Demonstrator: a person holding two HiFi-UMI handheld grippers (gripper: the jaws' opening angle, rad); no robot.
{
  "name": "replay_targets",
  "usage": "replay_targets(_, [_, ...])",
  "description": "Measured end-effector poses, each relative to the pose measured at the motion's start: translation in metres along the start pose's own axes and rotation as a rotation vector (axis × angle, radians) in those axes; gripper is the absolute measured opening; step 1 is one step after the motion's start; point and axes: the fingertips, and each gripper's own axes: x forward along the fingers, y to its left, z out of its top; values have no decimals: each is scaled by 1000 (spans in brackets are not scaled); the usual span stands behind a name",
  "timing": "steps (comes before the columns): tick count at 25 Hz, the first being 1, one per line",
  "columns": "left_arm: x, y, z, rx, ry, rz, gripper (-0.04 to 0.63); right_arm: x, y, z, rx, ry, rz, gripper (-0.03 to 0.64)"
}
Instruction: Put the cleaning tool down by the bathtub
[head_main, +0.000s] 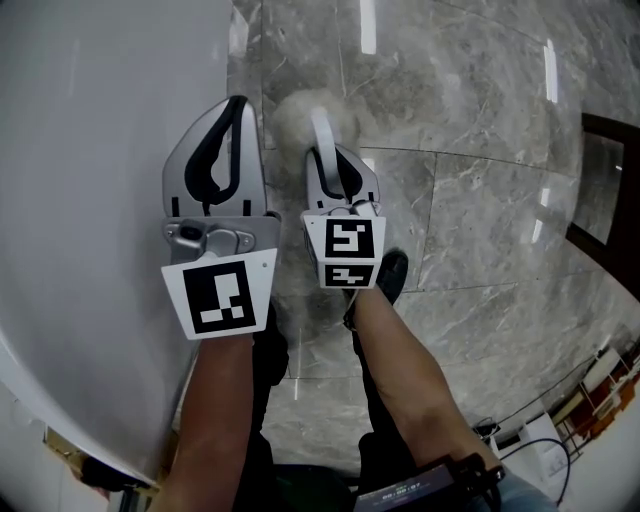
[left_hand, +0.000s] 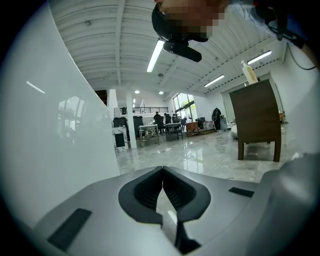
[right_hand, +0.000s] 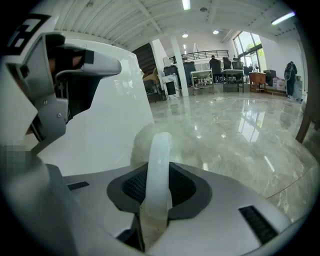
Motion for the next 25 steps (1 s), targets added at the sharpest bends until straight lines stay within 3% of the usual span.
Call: replay_targets(25, [-3, 23, -53, -21, 42, 32, 17, 78, 31, -74, -80, 103, 81, 109])
